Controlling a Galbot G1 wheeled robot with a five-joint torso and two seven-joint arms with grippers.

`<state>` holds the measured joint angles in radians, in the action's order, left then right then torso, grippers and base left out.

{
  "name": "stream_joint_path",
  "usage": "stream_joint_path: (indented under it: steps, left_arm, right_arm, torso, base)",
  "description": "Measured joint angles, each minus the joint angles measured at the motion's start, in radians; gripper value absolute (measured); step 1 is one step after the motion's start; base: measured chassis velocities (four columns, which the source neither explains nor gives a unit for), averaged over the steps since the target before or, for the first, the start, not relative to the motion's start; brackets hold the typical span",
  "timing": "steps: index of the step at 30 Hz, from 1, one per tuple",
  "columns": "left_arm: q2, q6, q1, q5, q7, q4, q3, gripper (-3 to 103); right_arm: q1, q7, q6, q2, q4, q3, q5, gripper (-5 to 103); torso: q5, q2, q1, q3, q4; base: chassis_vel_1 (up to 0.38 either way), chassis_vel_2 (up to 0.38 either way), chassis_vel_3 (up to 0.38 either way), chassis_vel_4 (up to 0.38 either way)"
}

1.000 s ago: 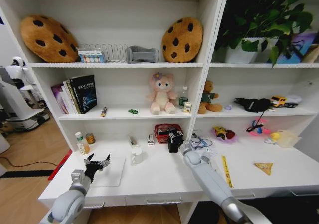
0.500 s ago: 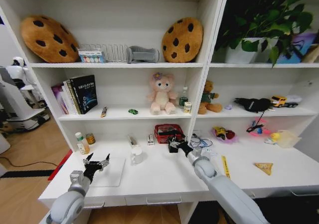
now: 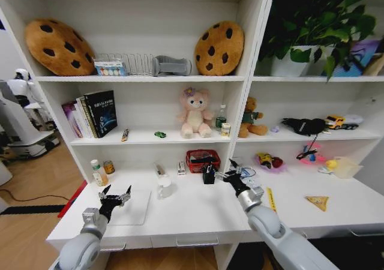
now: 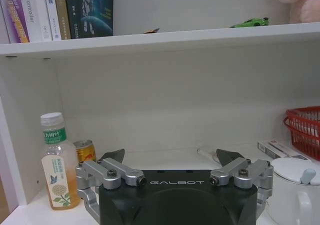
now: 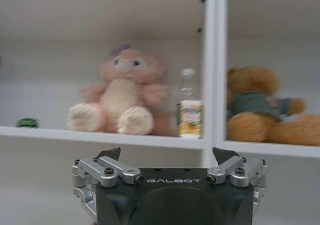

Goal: Organize the objects on the table.

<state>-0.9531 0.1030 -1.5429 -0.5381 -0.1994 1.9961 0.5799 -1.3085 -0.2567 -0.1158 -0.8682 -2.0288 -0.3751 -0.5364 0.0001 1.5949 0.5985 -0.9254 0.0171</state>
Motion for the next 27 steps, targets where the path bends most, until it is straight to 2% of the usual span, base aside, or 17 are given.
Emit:
stream_joint_path:
  steps: [1,2,3,4,5,6,7,9,10,11,13,19,27]
  left_arm:
    - [0.000,0.000,0.000,0.000,0.000,0.000,0.000,100]
    - [-0.004,0.000,-0.001,0.001,-0.001,0.000,0.002,100]
    - [-0.013,-0.003,-0.003,0.007,-0.004,-0.001,0.007,100]
    - [-0.013,-0.003,-0.003,0.007,-0.004,-0.001,0.007,100]
    - [-0.016,-0.004,-0.005,0.009,-0.006,-0.001,0.008,100]
    - [-0.023,-0.006,-0.008,0.017,-0.008,0.002,0.009,100]
    - [-0.023,-0.006,-0.008,0.017,-0.008,0.002,0.009,100]
    - [-0.034,-0.008,-0.017,0.029,-0.008,0.010,0.012,100]
    - [-0.034,-0.008,-0.017,0.029,-0.008,0.010,0.012,100]
    - [-0.044,-0.014,-0.023,0.043,-0.008,0.011,0.012,100]
    - [-0.060,-0.020,-0.040,0.062,-0.008,0.017,0.016,100]
    - [-0.089,-0.032,-0.084,0.083,-0.014,0.043,0.049,100]
    - [-0.101,-0.033,-0.122,0.080,-0.021,0.088,0.094,100]
  right_arm:
    - [0.000,0.000,0.000,0.000,0.000,0.000,0.000,100]
    - [-0.039,-0.011,0.000,-0.003,-0.018,-0.047,0.003,100]
    - [-0.131,-0.023,-0.006,-0.020,-0.048,-0.161,0.018,100]
    - [-0.131,-0.023,-0.006,-0.020,-0.048,-0.161,0.018,100]
    - [-0.185,-0.024,-0.012,-0.035,-0.063,-0.221,0.027,100]
    - [-0.293,-0.014,-0.026,-0.076,-0.092,-0.313,0.046,100]
    - [-0.293,-0.014,-0.026,-0.076,-0.092,-0.313,0.046,100]
    - [-0.444,0.020,-0.053,-0.159,-0.134,-0.420,0.084,100]
    - [-0.444,0.020,-0.053,-0.159,-0.134,-0.420,0.084,100]
    - [-0.500,0.045,-0.065,-0.216,-0.155,-0.450,0.108,100]
    - [-0.551,0.079,-0.068,-0.277,-0.191,-0.456,0.136,100]
    - [-0.566,0.095,-0.060,-0.352,-0.219,-0.399,0.189,100]
    - [-0.570,0.092,-0.068,-0.399,-0.222,-0.329,0.243,100]
  torso:
    - [0.0000,0.000,0.000,0.000,0.0000]
    - [-0.0002,0.000,0.000,0.000,0.0005]
    - [0.0000,0.000,0.000,0.000,0.0005]
    - [0.0000,0.000,0.000,0.000,0.0005]
    - [0.0000,0.000,0.000,0.000,0.0004]
    - [0.0000,0.000,0.000,0.000,0.0004]
    - [0.0000,0.000,0.000,0.000,0.0004]
    - [0.0001,0.000,0.000,0.000,0.0011]
    - [0.0001,0.000,0.000,0.000,0.0011]
    - [-0.0001,0.000,0.000,0.000,0.0012]
    - [-0.0001,0.000,0.000,0.000,0.0005]
    - [0.0000,0.000,0.000,0.000,-0.0005]
    - [-0.0002,0.000,0.000,0.000,0.0004]
  base:
    - [0.000,0.000,0.000,0.000]
    - [0.000,0.000,0.000,0.000]
    - [0.000,0.000,0.000,0.000]
    - [0.000,0.000,0.000,0.000]
    - [0.000,0.000,0.000,0.000]
    - [0.000,0.000,0.000,0.000]
    - [0.000,0.000,0.000,0.000]
    - [0.000,0.000,0.000,0.000]
    - [0.000,0.000,0.000,0.000]
    - [0.000,0.000,0.000,0.000]
    - [0.000,0.000,0.000,0.000]
    - [0.000,0.000,0.000,0.000]
    - [0.000,0.000,0.000,0.000]
